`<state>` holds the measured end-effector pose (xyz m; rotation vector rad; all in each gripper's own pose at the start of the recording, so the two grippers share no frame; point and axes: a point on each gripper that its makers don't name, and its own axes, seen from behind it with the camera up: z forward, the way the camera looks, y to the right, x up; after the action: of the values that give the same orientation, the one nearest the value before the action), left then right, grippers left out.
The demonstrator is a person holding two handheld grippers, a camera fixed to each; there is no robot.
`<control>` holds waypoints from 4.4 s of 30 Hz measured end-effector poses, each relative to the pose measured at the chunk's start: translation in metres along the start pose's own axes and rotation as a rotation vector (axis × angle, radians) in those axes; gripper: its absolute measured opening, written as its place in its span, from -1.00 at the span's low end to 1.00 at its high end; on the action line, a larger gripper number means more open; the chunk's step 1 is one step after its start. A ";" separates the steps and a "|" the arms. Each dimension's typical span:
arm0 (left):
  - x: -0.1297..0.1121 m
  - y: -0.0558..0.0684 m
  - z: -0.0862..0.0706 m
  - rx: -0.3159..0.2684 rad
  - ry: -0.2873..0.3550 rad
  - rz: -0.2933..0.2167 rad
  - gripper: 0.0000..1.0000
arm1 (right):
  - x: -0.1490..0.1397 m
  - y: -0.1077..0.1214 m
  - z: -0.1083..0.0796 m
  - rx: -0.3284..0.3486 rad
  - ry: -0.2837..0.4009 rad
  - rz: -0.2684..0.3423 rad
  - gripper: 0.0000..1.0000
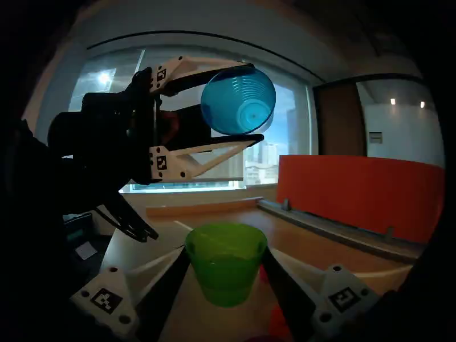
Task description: Pour water
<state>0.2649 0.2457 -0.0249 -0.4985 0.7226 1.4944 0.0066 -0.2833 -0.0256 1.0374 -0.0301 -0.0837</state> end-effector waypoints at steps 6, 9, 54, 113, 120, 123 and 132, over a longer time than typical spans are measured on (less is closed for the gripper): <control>-0.003 0.000 0.001 -0.004 -0.001 -0.013 0.75 | 0.000 0.000 0.001 0.000 -0.003 -0.002 0.79; -0.005 0.001 0.001 -0.001 -0.004 -0.041 0.74 | 0.001 0.000 0.001 -0.001 -0.002 -0.004 0.79; -0.066 0.014 0.004 0.011 -0.077 -1.225 0.75 | 0.018 0.006 -0.016 -0.043 0.034 -0.020 0.79; -0.079 0.161 -0.031 -0.176 -0.222 -1.505 0.75 | -0.002 0.000 -0.038 -0.080 -0.056 0.010 0.79; -0.077 0.181 -0.035 -0.212 -0.248 -1.503 0.75 | -0.014 -0.008 -0.036 -0.060 -0.092 0.009 0.79; -0.076 0.190 -0.037 -0.236 -0.264 -1.502 0.76 | -0.019 -0.010 -0.035 -0.056 -0.103 0.012 0.79; -0.075 0.209 -0.042 -0.295 -0.299 -1.470 0.77 | -0.030 -0.012 -0.033 -0.041 -0.130 0.038 0.80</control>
<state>0.0573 0.1711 0.0263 -0.7549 -0.1894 0.2376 -0.0219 -0.2580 -0.0521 0.9884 -0.1658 -0.1164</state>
